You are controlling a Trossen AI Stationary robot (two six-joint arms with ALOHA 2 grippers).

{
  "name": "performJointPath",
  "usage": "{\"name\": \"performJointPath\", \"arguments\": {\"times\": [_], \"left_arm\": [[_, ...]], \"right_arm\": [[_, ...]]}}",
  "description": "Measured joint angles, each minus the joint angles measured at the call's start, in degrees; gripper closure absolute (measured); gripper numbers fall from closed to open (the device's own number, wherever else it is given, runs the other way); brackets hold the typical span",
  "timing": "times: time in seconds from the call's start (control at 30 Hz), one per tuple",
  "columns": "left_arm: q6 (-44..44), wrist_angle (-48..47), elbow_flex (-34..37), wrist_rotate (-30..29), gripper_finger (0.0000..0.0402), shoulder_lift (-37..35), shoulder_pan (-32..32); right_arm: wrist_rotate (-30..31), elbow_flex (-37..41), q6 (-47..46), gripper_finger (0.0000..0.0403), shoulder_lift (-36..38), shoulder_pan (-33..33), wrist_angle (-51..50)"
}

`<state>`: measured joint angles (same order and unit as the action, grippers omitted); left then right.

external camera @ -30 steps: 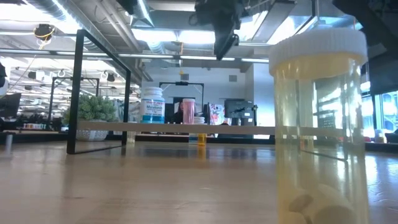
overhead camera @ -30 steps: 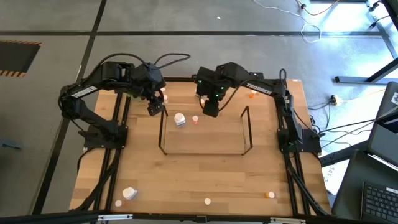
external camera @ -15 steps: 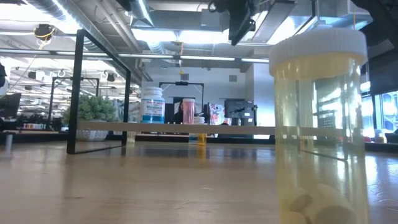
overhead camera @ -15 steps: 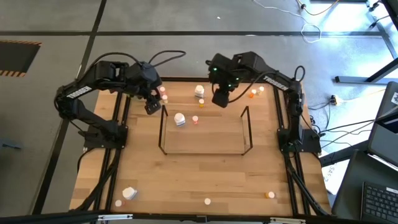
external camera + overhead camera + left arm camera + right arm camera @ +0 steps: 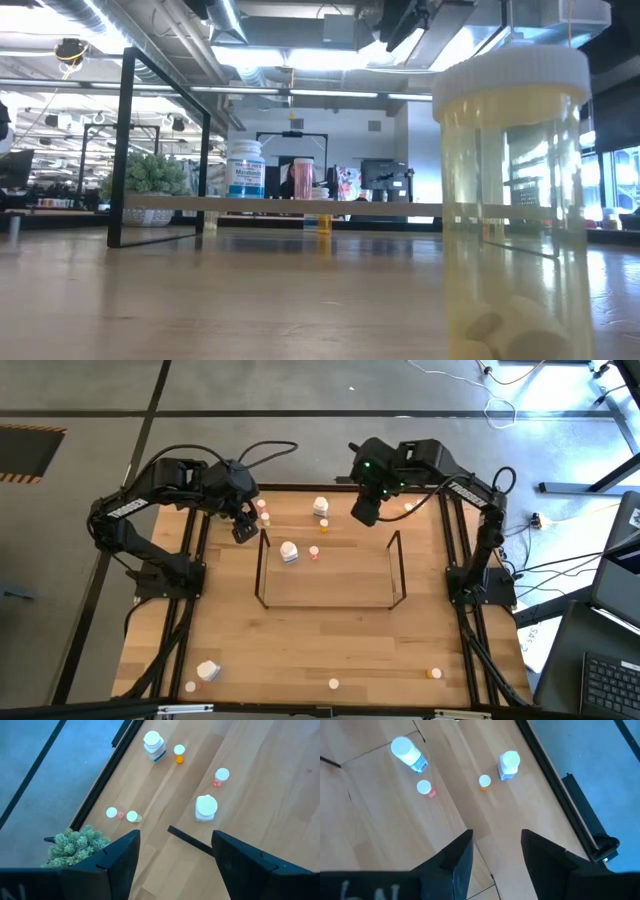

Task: Pick and place medicine bottles onto shelf by color
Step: Put the left orange pill bottle on the shelf

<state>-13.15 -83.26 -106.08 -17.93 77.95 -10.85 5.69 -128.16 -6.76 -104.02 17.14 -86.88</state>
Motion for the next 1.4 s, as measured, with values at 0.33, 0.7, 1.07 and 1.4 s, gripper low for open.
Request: {"name": "performJointPath", "arguments": {"times": [0.33, 0.7, 1.07, 1.4], "left_arm": [[-0.22, 0.0, 0.0, -0.02, 0.016, 0.0, 0.0], [-2.85, 0.44, 0.0, -1.09, 0.016, 0.02, -0.02], [-5.13, 1.75, -0.02, -1.09, 0.016, 0.02, 0.0], [-6.69, 1.75, -0.04, -1.08, 0.016, 0.02, 0.0]], "right_arm": [[-0.97, 31.3, -5.54, 0.0235, 22.25, -0.47, 18.43], [-0.92, 46.72, -17.1, 0.0235, 34.74, -0.36, 22.21], [-5.57, 46.8, -14.71, 0.0235, 28.85, 2.73, 32.41], [-6.18, 46.8, -12.52, 0.0235, 17.32, 4.14, 46.83]]}}
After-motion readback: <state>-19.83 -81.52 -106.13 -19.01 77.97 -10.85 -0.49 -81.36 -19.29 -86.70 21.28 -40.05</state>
